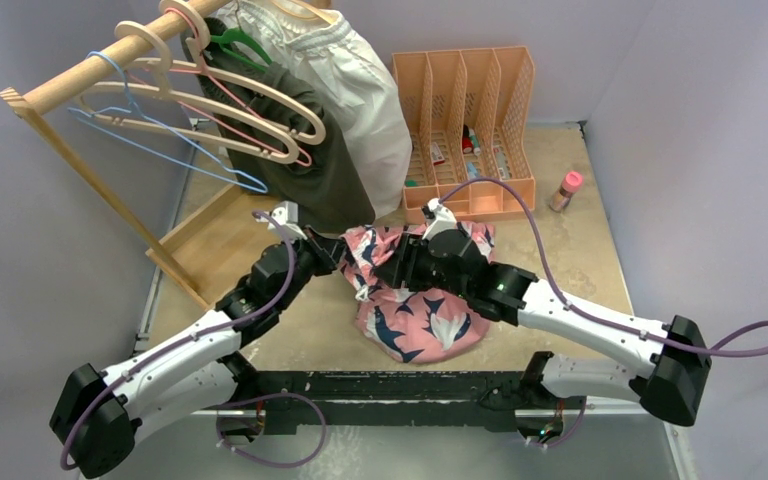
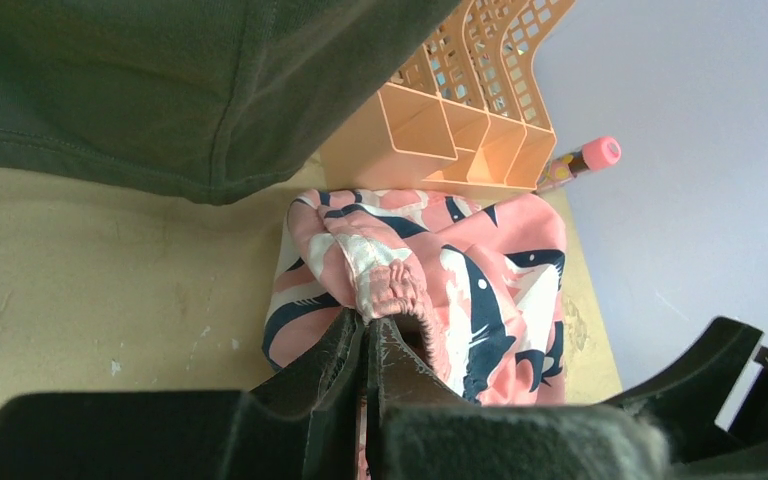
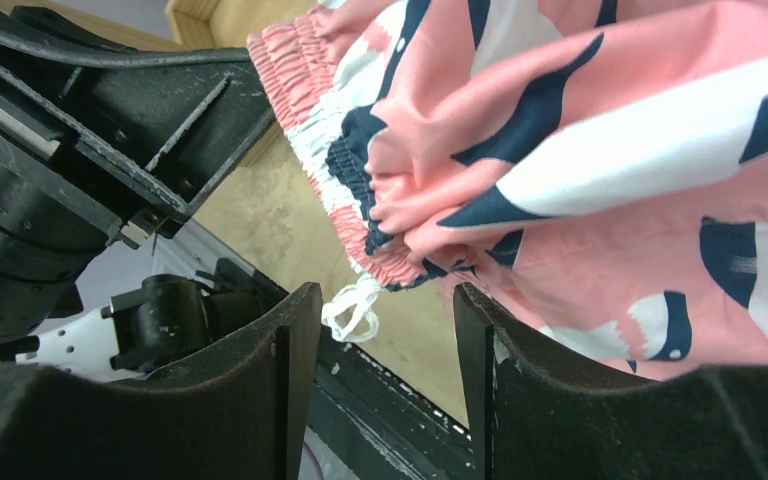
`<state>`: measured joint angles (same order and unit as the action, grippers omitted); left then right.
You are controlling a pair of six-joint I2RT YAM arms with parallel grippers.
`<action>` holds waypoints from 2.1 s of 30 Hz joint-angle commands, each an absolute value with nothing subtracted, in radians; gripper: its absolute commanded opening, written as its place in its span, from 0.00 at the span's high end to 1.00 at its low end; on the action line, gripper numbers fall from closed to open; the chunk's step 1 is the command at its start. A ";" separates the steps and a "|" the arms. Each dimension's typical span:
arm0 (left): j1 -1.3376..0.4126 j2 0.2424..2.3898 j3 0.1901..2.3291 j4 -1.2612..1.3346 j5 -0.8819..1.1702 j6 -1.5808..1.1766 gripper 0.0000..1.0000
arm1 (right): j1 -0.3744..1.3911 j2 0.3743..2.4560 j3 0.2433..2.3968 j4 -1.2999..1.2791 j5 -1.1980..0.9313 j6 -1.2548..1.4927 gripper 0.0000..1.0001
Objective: Place the shorts on the hanger
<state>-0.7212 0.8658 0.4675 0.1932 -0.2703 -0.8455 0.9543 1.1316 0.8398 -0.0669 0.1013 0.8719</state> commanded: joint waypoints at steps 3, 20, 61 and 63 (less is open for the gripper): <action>-0.722 0.889 0.526 0.189 -0.310 -0.916 1.00 | 1.060 1.121 0.898 -0.122 0.283 0.946 0.47; -0.722 0.888 0.561 0.139 -0.414 -0.901 1.00 | 1.202 1.476 0.957 -0.083 0.361 1.026 0.50; -0.722 0.727 1.091 -0.612 -0.354 -0.572 1.00 | 1.207 1.115 1.235 -0.414 0.043 0.619 1.00; -0.722 0.723 1.157 -0.664 -0.331 -0.576 1.00 | 1.206 1.125 1.290 -0.436 0.031 0.605 1.00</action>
<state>-0.7212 0.7563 1.0149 -0.5255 -0.3870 -0.6312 1.2041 1.1484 1.1557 -0.3580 0.1135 0.6510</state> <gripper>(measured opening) 0.012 0.004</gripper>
